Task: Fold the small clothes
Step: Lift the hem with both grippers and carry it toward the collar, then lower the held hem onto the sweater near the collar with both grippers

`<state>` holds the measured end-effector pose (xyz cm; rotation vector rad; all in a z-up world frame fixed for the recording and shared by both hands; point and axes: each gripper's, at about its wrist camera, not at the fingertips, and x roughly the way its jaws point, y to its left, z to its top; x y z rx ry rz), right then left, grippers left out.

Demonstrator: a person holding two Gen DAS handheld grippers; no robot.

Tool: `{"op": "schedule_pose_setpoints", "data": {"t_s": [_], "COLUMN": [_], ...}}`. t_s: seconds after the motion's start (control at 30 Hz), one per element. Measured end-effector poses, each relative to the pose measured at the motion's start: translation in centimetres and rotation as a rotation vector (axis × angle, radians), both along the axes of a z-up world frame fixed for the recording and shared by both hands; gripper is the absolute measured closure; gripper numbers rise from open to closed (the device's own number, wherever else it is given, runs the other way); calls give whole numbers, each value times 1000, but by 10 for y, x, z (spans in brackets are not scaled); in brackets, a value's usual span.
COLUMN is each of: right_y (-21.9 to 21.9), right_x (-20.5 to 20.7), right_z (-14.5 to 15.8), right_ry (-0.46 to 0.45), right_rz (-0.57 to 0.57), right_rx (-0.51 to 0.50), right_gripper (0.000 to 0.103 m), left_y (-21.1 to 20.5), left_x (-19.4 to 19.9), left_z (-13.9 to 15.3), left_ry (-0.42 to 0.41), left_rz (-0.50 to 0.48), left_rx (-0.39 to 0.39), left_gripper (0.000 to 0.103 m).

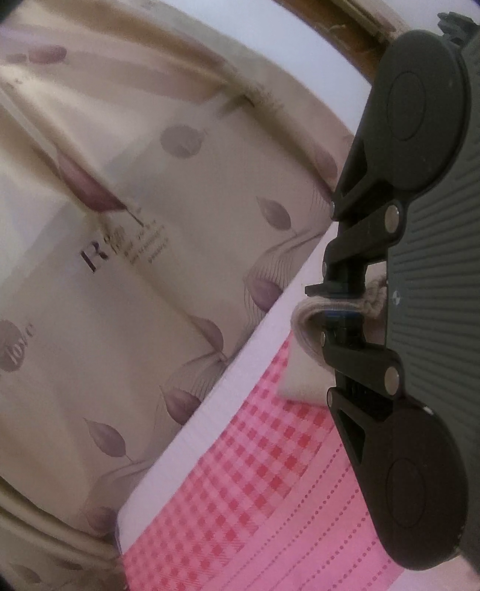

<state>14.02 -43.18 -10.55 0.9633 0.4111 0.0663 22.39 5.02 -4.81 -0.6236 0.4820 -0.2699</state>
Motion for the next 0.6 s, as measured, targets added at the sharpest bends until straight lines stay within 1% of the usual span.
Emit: {"op": "schedule_pose_setpoints", "data": {"t_s": [0.07, 0.17, 0.3, 0.43, 0.6], "right_y": [-3, -9, -10, -9, -4], "right_x": [6, 14, 26, 36, 46], "right_z": [-6, -14, -26, -36, -40], "right_ry": [13, 34, 68, 103, 128], "right_rz": [-10, -19, -33, -48, -57], "right_rx": [3, 7, 3, -22, -84], "right_gripper": [95, 95, 95, 95, 95], "left_y": [1, -2, -11, -20, -27], "left_x": [7, 17, 26, 34, 46], "left_z": [-5, -11, -19, -25, -31], "left_ry": [6, 16, 19, 19, 27], "left_rz": [12, 13, 11, 16, 26], "left_rx": [8, 41, 116, 170, 203], "left_gripper": [98, 98, 98, 97, 97]}}
